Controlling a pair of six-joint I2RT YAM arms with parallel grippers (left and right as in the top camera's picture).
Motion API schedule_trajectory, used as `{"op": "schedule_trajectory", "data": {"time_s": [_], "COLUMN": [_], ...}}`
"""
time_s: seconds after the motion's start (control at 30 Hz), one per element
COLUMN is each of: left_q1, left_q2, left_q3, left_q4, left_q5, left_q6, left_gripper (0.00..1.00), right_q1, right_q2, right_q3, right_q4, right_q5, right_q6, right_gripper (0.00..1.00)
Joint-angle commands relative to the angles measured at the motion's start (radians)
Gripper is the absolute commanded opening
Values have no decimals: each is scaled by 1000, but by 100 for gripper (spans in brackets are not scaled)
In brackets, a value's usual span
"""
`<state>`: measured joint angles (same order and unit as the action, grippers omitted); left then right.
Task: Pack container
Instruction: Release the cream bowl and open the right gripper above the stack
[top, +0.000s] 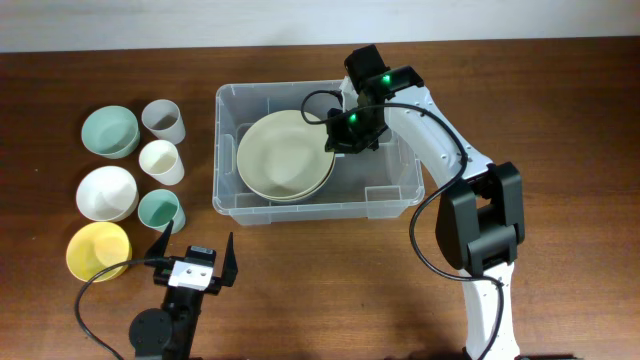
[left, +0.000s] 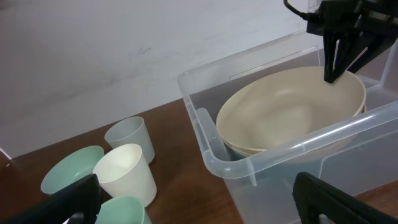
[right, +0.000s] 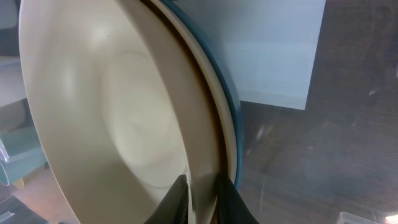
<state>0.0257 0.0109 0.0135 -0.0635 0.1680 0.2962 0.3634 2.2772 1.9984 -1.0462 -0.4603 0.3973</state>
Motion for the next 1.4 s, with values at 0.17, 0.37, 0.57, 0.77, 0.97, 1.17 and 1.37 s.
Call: {"op": "schedule_trajectory", "data": {"time_s": [0.17, 0.37, 0.57, 0.77, 0.97, 1.17, 1.37], "left_q1": [5, 5, 5, 5, 5, 5, 5], "left_q2": [-5, -5, -5, -5, -5, -5, -5], "left_q3": [-4, -4, -4, -4, -4, -4, -4], "left_q4": [-2, -2, -2, -2, -2, -2, -2], "left_q5": [8, 8, 8, 8, 7, 8, 8], "left_q6": [5, 5, 5, 5, 5, 5, 5], "left_gripper": [100, 100, 100, 100, 100, 100, 100], "right_q1": [11, 11, 11, 11, 9, 8, 8], "right_q2": [6, 6, 6, 6, 6, 5, -24], "right_q3": [-6, -6, -11, -11, -11, 1, 109], "right_q4": [-1, -11, -16, -11, -7, -5, -49], "right_q5": [15, 44, 76, 26, 27, 103, 153], "right_q6": [4, 4, 3, 4, 3, 3, -81], "right_gripper": [11, 11, 13, 13, 12, 22, 64]}}
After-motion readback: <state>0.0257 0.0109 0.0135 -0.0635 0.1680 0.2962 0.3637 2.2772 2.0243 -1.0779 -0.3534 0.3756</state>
